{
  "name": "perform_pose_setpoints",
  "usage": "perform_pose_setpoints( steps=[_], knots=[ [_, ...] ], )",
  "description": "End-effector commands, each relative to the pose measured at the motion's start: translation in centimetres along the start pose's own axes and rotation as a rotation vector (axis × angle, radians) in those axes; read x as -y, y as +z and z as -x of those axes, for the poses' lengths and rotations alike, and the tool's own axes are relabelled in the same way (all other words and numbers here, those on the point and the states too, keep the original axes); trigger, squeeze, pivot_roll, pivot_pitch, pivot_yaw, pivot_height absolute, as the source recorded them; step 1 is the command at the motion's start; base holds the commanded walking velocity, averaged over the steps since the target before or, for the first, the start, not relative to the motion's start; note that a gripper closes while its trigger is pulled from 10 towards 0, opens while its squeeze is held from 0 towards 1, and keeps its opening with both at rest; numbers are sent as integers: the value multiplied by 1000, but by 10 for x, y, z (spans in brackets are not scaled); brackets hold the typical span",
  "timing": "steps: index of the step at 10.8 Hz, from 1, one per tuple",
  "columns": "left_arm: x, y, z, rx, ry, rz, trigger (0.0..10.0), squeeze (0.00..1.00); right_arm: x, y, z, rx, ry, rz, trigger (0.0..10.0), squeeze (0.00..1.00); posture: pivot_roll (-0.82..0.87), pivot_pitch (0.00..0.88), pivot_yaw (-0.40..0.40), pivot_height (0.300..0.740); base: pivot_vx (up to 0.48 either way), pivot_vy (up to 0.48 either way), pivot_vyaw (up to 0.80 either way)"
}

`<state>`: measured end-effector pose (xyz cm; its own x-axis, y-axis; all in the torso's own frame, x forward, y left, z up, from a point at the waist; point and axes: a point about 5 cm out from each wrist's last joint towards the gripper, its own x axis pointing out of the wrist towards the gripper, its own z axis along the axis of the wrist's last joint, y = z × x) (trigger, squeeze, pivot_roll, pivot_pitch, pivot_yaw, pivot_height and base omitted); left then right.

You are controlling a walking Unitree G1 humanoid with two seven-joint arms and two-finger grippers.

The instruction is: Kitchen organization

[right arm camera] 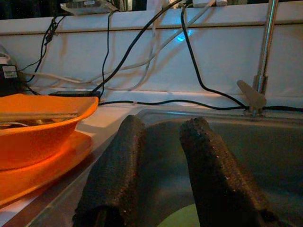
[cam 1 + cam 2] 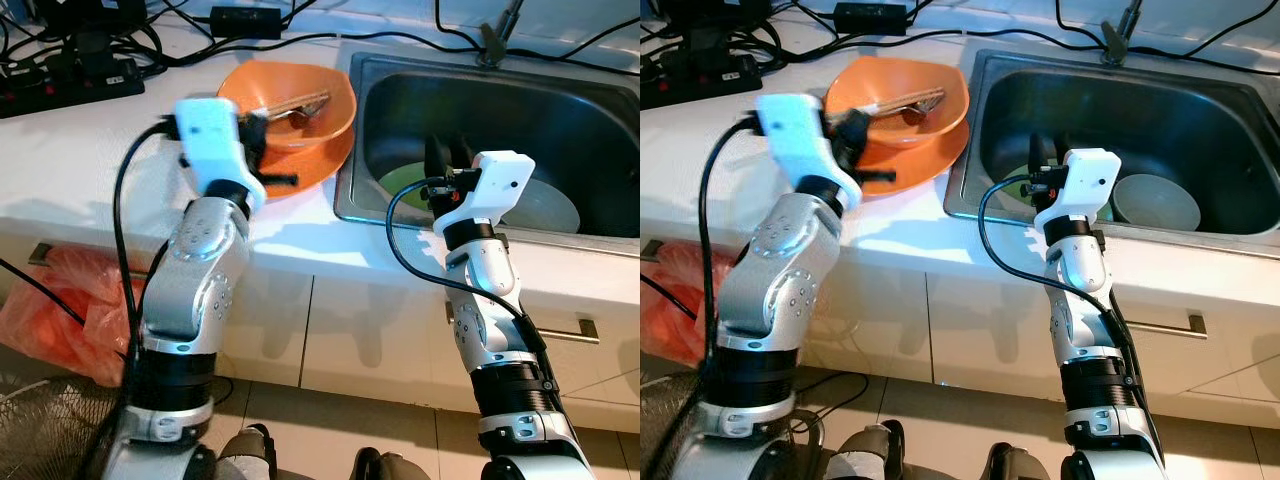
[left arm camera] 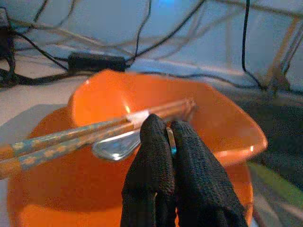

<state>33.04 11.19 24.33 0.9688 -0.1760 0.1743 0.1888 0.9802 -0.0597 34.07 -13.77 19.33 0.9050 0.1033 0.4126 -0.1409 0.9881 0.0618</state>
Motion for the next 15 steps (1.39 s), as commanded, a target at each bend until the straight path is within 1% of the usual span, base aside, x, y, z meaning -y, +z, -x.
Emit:
perform_pose_setpoints(
  steps=[1, 2, 3, 4, 5, 6, 8, 9, 11, 15],
  knots=[
    [7, 2, 0, -26, -56, -7, 10000, 0, -2, 1, -2, 6, 10, -9, 10000, 0, 219, 149, -37, 740, 0, 0, 0],
    [4, 14, 1, -13, -106, -19, 10000, 0, -2, 1, -2, 3, 14, -10, 10000, 0, 224, 149, -36, 740, 0, 0, 0],
    [-2, 29, 2, 11, -154, -46, 10000, 0, -3, 0, -2, 0, 18, -13, 10000, 0, 227, 149, -35, 740, 0, 0, 0],
    [-8, 41, 3, 28, -178, -55, 10000, 0, -4, -1, -2, -3, 23, -16, 10000, 0, 231, 149, -34, 740, 0, 0, 0],
    [-13, 48, 5, 34, -184, -80, 10000, 0, -4, -1, -1, -5, 27, -17, 10000, 0, 232, 149, -35, 740, 0, 0, 0],
    [-19, 53, 5, 28, -182, -127, 10000, 0, -4, -2, -2, -6, 27, -17, 10000, 0, 231, 148, -36, 740, 0, 0, 0],
    [-26, 59, 5, 24, -163, -168, 10000, 0, -4, -2, -2, -8, 30, -17, 10000, 0, 236, 145, -36, 740, 0, 0, 0],
    [-26, 59, 5, 17, -176, -176, 10000, 0, -5, -2, -2, -9, 32, -18, 10000, 0, 235, 146, -34, 740, 0, 0, 0],
    [-21, 50, 8, -33, -231, -187, 10000, 0, -6, -3, -1, -16, 37, -16, 10000, 0, 232, 148, -32, 740, 0, 0, 0],
    [-9, 37, 9, -75, -312, -188, 10000, 0, -7, -5, 1, -25, 42, -16, 10000, 0, 226, 150, -25, 740, 0, 0, 0]
  ],
)
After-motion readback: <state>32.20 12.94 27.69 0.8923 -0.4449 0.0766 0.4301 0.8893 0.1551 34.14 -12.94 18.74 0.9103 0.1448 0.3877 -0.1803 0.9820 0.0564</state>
